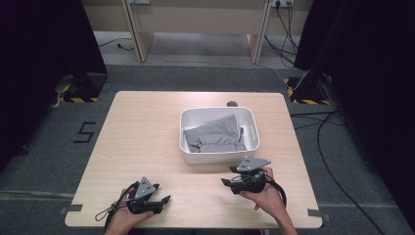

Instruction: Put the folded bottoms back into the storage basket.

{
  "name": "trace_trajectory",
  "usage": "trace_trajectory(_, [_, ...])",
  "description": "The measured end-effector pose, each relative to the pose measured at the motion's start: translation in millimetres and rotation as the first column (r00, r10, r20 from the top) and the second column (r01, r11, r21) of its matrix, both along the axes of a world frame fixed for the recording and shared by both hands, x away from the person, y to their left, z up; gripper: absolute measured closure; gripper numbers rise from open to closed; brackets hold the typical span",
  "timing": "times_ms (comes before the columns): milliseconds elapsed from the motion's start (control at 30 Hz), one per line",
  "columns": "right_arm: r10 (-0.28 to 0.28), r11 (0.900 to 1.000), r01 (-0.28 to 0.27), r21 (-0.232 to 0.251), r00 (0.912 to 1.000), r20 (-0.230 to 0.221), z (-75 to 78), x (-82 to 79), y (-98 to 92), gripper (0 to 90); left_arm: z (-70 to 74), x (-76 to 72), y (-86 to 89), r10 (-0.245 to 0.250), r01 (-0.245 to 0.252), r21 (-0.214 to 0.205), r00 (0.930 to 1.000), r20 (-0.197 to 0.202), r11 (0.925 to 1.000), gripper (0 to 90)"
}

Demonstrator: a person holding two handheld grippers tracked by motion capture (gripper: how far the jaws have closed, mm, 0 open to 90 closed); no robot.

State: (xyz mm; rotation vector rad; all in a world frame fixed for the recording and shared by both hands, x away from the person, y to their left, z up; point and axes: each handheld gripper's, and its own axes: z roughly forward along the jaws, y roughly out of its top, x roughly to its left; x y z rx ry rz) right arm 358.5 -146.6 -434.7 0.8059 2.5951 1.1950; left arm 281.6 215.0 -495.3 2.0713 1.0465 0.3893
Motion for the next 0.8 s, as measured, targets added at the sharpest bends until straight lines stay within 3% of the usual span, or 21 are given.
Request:
trace_trajectory(333, [-0.003, 1.0, 0.002, -0.007, 0.9992, -0.04, -17.9, -9.0, -5.3, 43.8, -0.2, 0.2, 0.0, -0.013, 0.013, 0.0, 0.9999, -0.004, 0.9999, 32.4])
trace_trajectory(800, [0.03, 0.9978, -0.032, -0.058, 0.9991, -0.029, -33.1, -17.9, 3.6, 43.7, -0.5, 2.8, -1.9, -0.011, 0.011, 0.0, 0.9999, -0.004, 0.9999, 30.4])
